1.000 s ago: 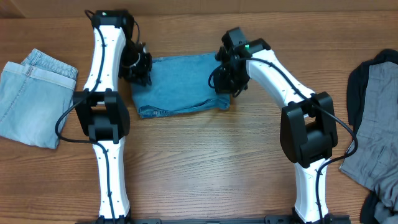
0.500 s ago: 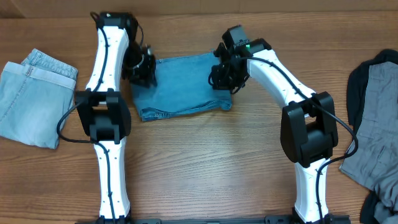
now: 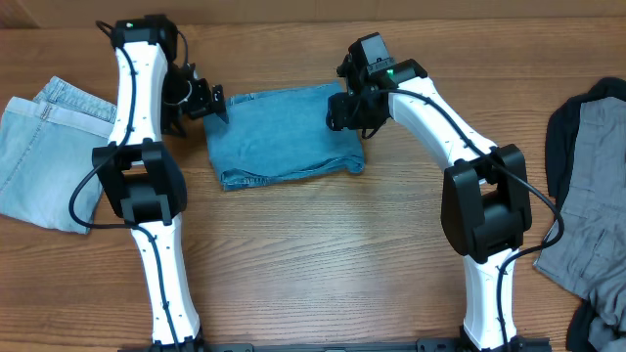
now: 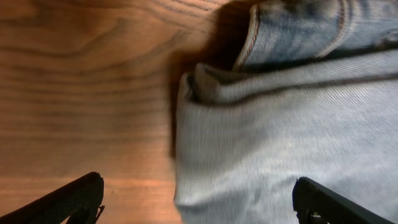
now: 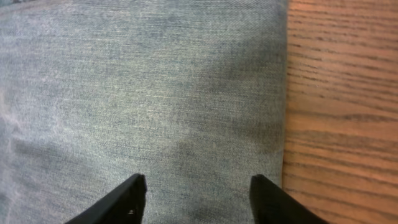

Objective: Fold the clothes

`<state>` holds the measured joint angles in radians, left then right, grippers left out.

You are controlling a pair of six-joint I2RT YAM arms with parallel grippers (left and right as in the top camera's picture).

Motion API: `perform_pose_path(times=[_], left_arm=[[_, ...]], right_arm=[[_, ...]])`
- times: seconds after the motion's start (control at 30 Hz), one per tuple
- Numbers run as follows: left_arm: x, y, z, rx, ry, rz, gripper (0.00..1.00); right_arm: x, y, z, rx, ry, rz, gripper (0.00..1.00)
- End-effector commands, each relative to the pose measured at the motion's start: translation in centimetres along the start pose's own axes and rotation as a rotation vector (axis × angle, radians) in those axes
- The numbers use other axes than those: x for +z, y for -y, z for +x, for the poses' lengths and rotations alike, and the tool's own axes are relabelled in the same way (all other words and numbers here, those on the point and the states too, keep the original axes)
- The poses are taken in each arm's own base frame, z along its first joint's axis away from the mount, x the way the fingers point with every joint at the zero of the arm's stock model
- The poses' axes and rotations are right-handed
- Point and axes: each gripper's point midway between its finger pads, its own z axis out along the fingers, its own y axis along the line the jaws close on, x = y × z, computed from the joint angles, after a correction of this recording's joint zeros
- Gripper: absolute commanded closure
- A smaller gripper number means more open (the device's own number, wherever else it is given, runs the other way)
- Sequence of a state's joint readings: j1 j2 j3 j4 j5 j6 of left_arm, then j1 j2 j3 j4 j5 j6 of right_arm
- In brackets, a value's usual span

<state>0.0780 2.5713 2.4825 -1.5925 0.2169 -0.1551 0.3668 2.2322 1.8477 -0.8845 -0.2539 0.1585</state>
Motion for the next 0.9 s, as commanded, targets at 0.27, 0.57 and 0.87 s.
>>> perform_pose_path(times=[0.27,0.57,0.87], left_arm=[[4.4,4.6,-1.3,0.215,0.055,0.042,0.00],[4.8,5.7,-1.2,0.242,0.060,0.041,0.00],[5.1,6.6,-2.4,0.239,0.116,0.030,0.00]], right_arm=[[1.6,-0.5,0.1,0.074,0.023,-0.049,0.72],[5.1,-1.0,2.1,0.081,0.036,-0.082,0.96],[5.6,-2.3,2.5,0.075,0.037,-0.097,0.96]])
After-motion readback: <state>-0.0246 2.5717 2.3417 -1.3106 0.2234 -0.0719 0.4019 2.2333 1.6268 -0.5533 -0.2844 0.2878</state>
